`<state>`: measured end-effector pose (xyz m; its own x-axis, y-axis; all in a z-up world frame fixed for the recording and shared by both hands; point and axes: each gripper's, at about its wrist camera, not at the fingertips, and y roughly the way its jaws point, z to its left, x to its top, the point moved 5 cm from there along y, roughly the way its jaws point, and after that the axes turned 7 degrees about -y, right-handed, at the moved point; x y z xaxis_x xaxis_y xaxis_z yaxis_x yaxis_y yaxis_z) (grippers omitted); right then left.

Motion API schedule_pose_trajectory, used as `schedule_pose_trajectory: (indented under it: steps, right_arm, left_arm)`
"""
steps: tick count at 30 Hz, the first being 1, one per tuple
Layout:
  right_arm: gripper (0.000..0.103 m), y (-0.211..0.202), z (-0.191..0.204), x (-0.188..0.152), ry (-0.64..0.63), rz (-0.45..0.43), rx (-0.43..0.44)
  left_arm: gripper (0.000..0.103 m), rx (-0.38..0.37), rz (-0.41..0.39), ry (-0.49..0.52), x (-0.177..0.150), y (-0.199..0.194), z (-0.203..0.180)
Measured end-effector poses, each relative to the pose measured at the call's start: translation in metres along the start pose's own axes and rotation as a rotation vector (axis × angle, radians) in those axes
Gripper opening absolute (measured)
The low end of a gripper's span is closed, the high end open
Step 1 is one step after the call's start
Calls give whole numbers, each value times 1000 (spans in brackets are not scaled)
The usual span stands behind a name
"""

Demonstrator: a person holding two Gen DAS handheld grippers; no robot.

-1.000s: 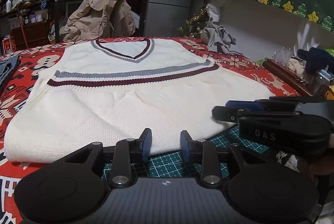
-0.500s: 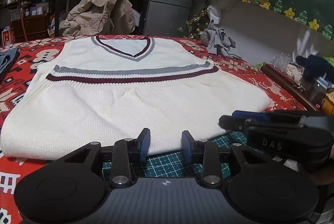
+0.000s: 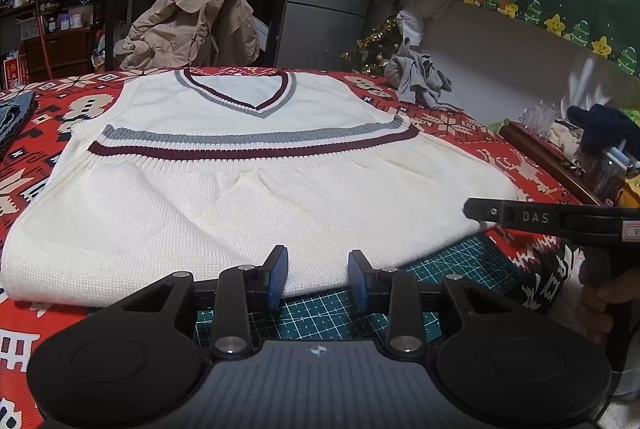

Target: Fold clothes

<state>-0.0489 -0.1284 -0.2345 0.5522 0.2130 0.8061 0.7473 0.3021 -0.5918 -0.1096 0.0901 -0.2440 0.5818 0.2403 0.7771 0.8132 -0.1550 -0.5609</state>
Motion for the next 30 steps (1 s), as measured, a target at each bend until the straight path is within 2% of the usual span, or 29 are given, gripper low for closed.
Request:
schedule_pose_trajectory:
  steps: [5,7,8,13,18,25,27,30]
  right_arm:
    - [22,-4,-8,-1,46,13,-3]
    - [4,-4,-14,1,87,18,-1]
    - [2,-4,-19,2,111,18,0]
    - [2,-3,-31,15,114,-21,-35]
    - [1,12,-51,12,183,41,-74]
    - [0,-2,-62,2,236,27,-102]
    - [4,-8,-56,5,207,-4,-93]
    - [4,-9,-34,11,116,-20,-10]
  left_arm:
    - [33,0,-1,1,0,0,0]
    - [32,0,-1,2,0,0,0]
    - [32,0,-1,2,0,0,0]
    - [33,1,-2,4,0,0,0]
    - [32,1,0,3,0,0,0]
    - [33,-1,-2,2,0,0,0]
    - [33,0,-3,3,0,0,0]
    - [33,0,-2,2,0,0,0]
